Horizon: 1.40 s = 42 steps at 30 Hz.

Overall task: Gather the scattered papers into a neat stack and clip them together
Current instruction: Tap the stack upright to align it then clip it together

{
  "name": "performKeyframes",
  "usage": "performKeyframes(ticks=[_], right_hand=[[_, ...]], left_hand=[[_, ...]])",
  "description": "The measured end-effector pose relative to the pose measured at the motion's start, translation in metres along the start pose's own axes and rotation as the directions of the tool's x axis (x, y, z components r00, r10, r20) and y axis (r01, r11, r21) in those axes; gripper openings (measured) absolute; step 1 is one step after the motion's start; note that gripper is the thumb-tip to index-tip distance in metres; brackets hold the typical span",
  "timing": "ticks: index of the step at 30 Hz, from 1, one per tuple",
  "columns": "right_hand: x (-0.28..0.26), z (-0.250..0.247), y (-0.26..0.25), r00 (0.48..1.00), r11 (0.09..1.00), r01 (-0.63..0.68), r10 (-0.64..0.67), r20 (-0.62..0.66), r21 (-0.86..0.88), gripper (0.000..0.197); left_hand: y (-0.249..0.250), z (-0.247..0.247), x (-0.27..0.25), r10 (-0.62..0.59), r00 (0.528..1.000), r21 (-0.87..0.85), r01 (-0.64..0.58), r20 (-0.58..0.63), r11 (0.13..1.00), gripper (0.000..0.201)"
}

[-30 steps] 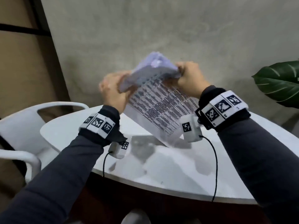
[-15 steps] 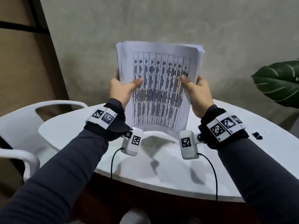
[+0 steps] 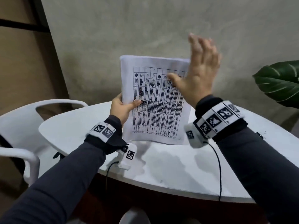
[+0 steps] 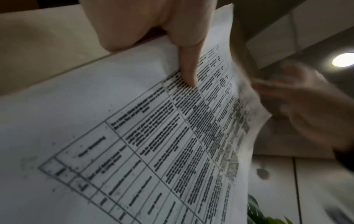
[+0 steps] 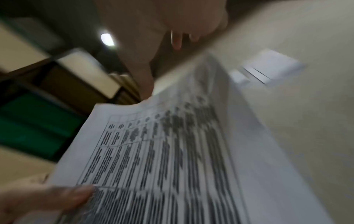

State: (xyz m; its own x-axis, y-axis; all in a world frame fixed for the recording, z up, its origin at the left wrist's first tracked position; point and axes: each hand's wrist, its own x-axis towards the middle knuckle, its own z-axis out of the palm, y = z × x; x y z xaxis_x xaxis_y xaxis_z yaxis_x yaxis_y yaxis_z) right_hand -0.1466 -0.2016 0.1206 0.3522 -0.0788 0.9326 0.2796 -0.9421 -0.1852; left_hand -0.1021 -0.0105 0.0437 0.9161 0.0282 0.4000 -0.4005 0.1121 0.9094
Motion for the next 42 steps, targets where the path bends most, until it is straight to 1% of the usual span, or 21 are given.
performKeyframes(ticks=[2,4,8,10,12,13,15,16,18,20,24,27,29,31,32,34,36,37,38,40,42], right_hand=[[0.017,-0.003,-0.019,0.968,0.980,0.192,-0.179,0.176,-0.060,0.102],[0.034,-0.008,-0.026,0.909,0.986,0.156,-0.164,0.382,0.051,0.100],[0.051,-0.013,-0.015,0.857,0.971,0.006,-0.127,0.498,0.238,0.037],[0.043,-0.008,-0.003,0.879,0.837,-0.208,-0.067,0.471,0.507,0.018],[0.034,-0.007,0.013,0.895,0.612,-0.370,0.035,0.444,0.699,0.019],[0.029,-0.008,0.021,0.890,0.536,-0.420,0.087,0.447,0.732,0.021],[0.021,-0.010,0.036,0.856,0.434,-0.508,0.157,0.492,0.744,0.029],[0.017,-0.008,0.042,0.830,0.376,-0.555,0.187,0.526,0.742,0.038],[0.007,-0.001,0.049,0.783,0.279,-0.622,0.235,0.576,0.731,0.044],[-0.002,0.007,0.053,0.757,0.254,-0.652,0.266,0.597,0.714,0.028],[-0.019,0.017,0.054,0.720,0.275,-0.694,0.251,0.647,0.666,0.025],[-0.037,0.021,0.056,0.688,0.144,-0.720,0.273,0.672,0.679,0.045],[-0.054,0.022,0.066,0.599,0.135,-0.799,0.271,0.754,0.586,0.046],[-0.070,0.022,0.074,0.473,0.240,-0.876,0.250,0.845,0.419,0.027],[-0.075,0.022,0.078,0.403,0.287,-0.900,0.266,0.876,0.327,0.022],[-0.077,0.023,0.084,0.342,0.329,-0.913,0.290,0.894,0.242,0.027],[-0.072,0.024,0.083,0.369,0.352,-0.901,0.318,0.874,0.252,0.039],[-0.067,0.026,0.080,0.428,0.373,-0.881,0.367,0.826,0.291,0.054],[-0.062,0.026,0.076,0.527,0.449,-0.831,0.446,0.723,0.329,0.076],[-0.046,0.022,0.065,0.759,0.746,-0.623,0.503,0.414,0.235,0.109],[-0.027,0.012,0.043,0.913,0.937,-0.343,0.318,0.256,0.059,0.119]], left_hand=[[0.009,0.007,0.001,0.051,0.998,0.013,-0.051,0.033,0.999,0.031],[0.020,0.011,0.004,0.133,0.989,0.066,-0.136,0.059,0.988,0.030],[0.030,0.000,0.014,0.379,0.924,0.320,-0.374,0.049,0.870,0.018],[0.032,-0.008,0.016,0.551,0.833,0.549,-0.434,-0.058,0.714,0.040],[0.032,-0.022,0.022,0.645,0.742,0.704,-0.360,-0.181,0.612,0.075],[0.029,-0.031,0.028,0.605,0.753,0.706,-0.280,-0.259,0.650,0.095],[0.028,-0.044,0.037,0.325,0.891,0.449,-0.160,-0.318,0.879,0.118],[0.026,-0.046,0.039,0.137,0.961,0.238,-0.078,-0.242,0.968,0.111],[0.025,-0.047,0.037,-0.119,0.993,0.011,0.119,-0.021,0.993,0.052],[0.024,-0.041,0.035,-0.148,0.989,0.013,0.149,-0.023,0.989,0.013],[0.032,-0.015,0.026,0.042,0.981,0.048,-0.033,-0.188,0.998,0.019],[0.024,-0.011,0.022,0.070,0.982,0.060,-0.061,-0.174,0.996,0.017],[0.007,-0.023,0.020,-0.038,0.998,0.137,0.044,-0.043,0.990,0.028],[-0.016,-0.037,0.020,-0.156,0.984,0.251,0.132,0.081,0.959,0.024],[-0.023,-0.041,0.017,-0.196,0.976,0.272,0.166,0.090,0.948,0.025],[-0.029,-0.044,0.014,-0.218,0.972,0.244,0.193,0.083,0.951,0.022],[-0.022,-0.042,0.010,-0.192,0.981,0.262,0.176,0.039,0.949,0.022],[-0.016,-0.039,0.010,-0.176,0.984,0.276,0.166,0.012,0.947,0.024],[-0.011,-0.037,0.011,-0.155,0.988,0.298,0.148,0.003,0.943,0.022],[0.000,-0.031,0.016,-0.090,0.996,0.397,0.076,0.017,0.914,0.009],[0.013,-0.024,0.023,0.039,0.995,0.627,-0.089,0.093,0.774,0.024]])
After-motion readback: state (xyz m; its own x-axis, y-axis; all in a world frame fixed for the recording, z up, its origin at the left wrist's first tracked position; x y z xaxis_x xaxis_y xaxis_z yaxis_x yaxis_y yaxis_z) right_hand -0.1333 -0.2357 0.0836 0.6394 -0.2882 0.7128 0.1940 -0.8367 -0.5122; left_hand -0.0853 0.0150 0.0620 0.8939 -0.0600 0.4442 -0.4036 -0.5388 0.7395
